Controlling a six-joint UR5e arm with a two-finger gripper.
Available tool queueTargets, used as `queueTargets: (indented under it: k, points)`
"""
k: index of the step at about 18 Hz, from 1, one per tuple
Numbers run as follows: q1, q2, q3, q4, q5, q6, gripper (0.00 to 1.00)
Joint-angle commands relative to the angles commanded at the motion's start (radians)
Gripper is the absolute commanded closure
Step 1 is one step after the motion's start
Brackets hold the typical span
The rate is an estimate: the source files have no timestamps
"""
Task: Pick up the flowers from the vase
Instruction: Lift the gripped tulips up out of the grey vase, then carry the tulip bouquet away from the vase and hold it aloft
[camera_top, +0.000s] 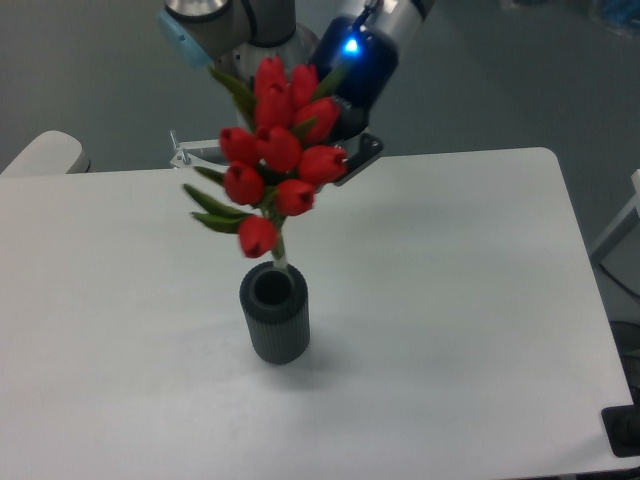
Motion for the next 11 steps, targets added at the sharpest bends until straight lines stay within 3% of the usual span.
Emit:
queueTargets:
  k: [4,11]
  points:
    - [0.022,-0.081,0.028,0.002,0.043,0.002,0.59]
    - [0.074,-0.258,0.166,0.003,0.055,0.012,0.59]
